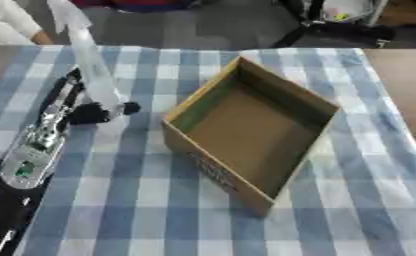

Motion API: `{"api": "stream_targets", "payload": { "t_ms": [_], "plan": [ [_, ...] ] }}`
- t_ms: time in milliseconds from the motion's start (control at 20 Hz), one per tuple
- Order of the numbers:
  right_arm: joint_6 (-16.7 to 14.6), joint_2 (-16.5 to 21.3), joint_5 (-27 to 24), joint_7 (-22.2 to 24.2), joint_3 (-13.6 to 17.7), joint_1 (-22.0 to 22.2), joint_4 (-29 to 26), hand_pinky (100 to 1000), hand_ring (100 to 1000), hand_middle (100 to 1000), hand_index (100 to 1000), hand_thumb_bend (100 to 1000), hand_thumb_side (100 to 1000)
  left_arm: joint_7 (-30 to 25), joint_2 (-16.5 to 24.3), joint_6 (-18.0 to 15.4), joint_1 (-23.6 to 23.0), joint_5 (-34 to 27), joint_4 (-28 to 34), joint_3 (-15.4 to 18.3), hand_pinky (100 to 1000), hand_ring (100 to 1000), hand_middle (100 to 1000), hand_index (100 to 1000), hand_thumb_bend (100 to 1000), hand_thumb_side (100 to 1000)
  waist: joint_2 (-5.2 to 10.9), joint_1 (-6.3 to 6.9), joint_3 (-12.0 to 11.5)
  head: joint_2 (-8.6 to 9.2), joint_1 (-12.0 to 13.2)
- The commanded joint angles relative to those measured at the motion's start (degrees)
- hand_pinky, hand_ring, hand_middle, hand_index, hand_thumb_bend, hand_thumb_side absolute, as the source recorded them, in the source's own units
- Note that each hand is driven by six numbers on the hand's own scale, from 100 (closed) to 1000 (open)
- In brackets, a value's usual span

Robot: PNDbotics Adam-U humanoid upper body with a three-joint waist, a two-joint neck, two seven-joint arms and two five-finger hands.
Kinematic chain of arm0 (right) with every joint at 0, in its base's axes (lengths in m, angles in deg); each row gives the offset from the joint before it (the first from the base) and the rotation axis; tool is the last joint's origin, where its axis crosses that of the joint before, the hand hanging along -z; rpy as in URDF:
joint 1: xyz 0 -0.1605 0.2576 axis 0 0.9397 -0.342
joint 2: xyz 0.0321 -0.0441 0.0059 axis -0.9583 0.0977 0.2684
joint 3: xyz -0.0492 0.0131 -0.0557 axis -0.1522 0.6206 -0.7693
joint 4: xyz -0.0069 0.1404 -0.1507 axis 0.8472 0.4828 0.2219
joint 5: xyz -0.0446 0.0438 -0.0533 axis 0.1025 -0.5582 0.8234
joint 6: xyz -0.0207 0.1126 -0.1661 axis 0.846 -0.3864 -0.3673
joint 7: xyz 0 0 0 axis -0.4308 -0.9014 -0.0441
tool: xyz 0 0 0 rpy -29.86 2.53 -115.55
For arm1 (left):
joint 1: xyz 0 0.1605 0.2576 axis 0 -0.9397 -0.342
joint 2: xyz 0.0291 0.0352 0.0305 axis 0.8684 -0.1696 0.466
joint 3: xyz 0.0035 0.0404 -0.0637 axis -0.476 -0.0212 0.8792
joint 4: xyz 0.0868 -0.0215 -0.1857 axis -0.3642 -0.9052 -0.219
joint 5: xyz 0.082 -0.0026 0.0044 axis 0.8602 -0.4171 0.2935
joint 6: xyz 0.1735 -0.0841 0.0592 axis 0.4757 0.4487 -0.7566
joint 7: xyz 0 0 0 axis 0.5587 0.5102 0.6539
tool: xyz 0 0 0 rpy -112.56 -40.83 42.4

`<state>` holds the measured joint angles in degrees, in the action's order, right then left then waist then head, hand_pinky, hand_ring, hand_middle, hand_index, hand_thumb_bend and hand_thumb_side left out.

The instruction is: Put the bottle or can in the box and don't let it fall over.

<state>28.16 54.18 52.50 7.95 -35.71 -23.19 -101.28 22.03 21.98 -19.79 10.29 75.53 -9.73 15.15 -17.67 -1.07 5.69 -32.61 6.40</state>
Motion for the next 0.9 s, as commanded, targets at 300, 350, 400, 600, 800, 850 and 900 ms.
{"api": "stream_targets", "payload": {
  "t_ms": [300, 350, 400, 600, 800, 850, 900],
  "plan": [
    [-0.16, 0.49, 0.4, 0.38, 0.19, -0.48, -0.32, 825, 910, 1000, 870, 100, 775, -0.28, 0.51, 0.03, 1.83, 0.68, -0.15, -0.1, 1000, 673, 821, 883, 1000, 308, 0.62, -0.05, 0.12, 0.76, 0.13],
    [-0.16, 0.47, 0.41, 0.4, 0.18, -0.48, -0.32, 825, 910, 1000, 870, 100, 776, -0.22, 0.44, 0.05, 1.92, 0.71, -0.24, -0.1, 1000, 673, 820, 876, 1000, 300, 0.6, -0.08, 0.13, 0.8, 0.13],
    [-0.16, 0.46, 0.41, 0.42, 0.18, -0.48, -0.31, 825, 910, 1000, 870, 100, 775, -0.15, 0.37, 0.05, 1.99, 0.74, -0.31, -0.1, 1000, 672, 819, 873, 1000, 297, 0.59, -0.1, 0.15, 0.82, 0.14],
    [-0.16, 0.39, 0.41, 0.45, 0.19, -0.47, -0.29, 825, 910, 1000, 870, 100, 777, 0.35, 0.14, 0.14, 2.15, 0.47, -0.55, -0.02, 1000, 658, 806, 827, 974, 238, 0.52, -0.15, 0.15, 0.85, 0.17],
    [-0.13, 0.3, 0.42, 0.48, 0.2, -0.48, -0.2, 825, 910, 1000, 870, 100, 778, 1.23, 0.05, 0.28, 2.29, -0.36, -0.74, 0.0, 1000, 651, 796, 799, 931, 194, 0.53, -0.15, 0.12, 0.82, 0.14],
    [-0.13, 0.3, 0.41, 0.47, 0.21, -0.47, -0.19, 825, 911, 1000, 870, 100, 777, 1.44, 0.03, 0.33, 2.33, -0.55, -0.81, 0.02, 1000, 650, 794, 793, 920, 186, 0.54, -0.15, 0.12, 0.85, 0.13],
    [-0.14, 0.3, 0.4, 0.46, 0.23, -0.47, -0.18, 825, 910, 1000, 870, 100, 777, 1.67, -0.01, 0.39, 2.38, -0.77, -0.89, 0.06, 1000, 648, 791, 785, 907, 176, 0.54, -0.17, 0.11, 0.88, 0.13]
  ]
}}
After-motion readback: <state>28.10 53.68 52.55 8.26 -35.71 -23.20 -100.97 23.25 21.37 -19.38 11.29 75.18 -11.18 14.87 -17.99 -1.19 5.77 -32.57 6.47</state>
